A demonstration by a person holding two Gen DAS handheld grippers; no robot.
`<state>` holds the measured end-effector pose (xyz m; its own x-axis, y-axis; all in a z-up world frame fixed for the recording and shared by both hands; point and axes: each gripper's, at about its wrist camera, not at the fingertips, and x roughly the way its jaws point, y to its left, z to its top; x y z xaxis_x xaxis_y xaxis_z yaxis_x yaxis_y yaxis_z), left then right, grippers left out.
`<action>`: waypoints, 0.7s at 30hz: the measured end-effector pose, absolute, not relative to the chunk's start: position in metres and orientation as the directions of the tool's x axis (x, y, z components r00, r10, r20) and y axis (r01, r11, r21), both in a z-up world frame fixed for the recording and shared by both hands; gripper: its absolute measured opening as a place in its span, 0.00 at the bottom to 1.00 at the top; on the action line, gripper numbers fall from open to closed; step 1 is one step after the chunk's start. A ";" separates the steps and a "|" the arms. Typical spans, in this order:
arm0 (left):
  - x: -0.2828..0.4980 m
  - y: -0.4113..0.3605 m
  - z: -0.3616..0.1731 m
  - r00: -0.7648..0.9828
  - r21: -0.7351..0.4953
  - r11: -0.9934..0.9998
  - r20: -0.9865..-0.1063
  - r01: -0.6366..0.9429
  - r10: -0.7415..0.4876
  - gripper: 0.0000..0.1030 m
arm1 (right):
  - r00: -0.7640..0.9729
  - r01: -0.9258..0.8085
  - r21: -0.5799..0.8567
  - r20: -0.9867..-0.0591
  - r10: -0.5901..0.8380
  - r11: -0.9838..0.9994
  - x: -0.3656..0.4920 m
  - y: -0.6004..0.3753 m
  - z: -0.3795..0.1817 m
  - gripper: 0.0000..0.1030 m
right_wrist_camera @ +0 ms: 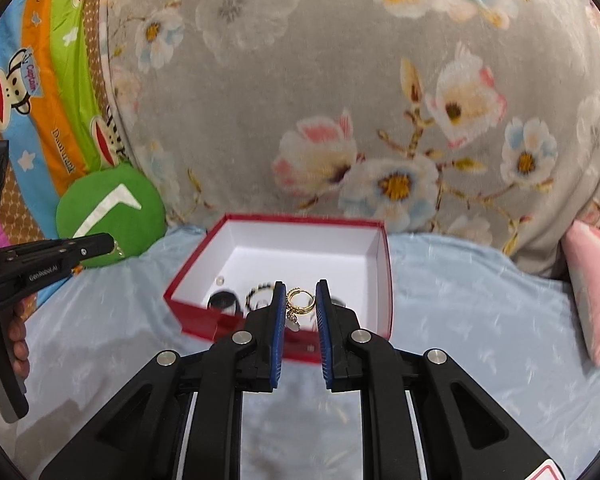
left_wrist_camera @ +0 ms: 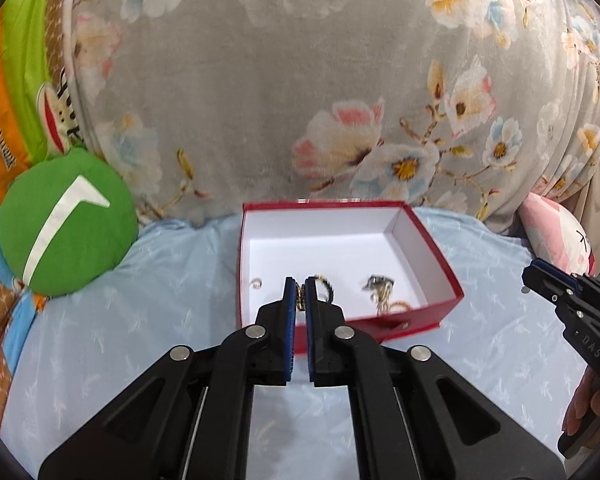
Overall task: Organize jewelry
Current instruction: 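Carry both earrings into the red box and open both tools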
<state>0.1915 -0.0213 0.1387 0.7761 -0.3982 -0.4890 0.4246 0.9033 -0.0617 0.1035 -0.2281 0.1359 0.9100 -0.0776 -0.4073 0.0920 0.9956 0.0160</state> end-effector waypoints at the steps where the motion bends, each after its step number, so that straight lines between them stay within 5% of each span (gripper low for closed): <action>1: 0.197 -0.025 0.142 0.779 -0.061 0.902 -0.482 0.427 -0.401 0.03 | 0.914 0.090 0.010 -0.399 -0.078 0.996 0.109 -0.230 0.141 0.13; 21: 0.338 -0.107 0.140 0.789 -0.037 0.918 -0.499 0.394 -0.359 0.04 | 0.899 0.080 0.052 -0.436 -0.049 0.995 0.270 -0.276 0.155 0.13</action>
<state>0.3379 -0.1066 0.1398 0.7887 -0.3586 -0.4994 0.3939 0.9184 -0.0373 0.2700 -0.2762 0.1550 0.8988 -0.0491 -0.4357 0.0796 0.9955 0.0521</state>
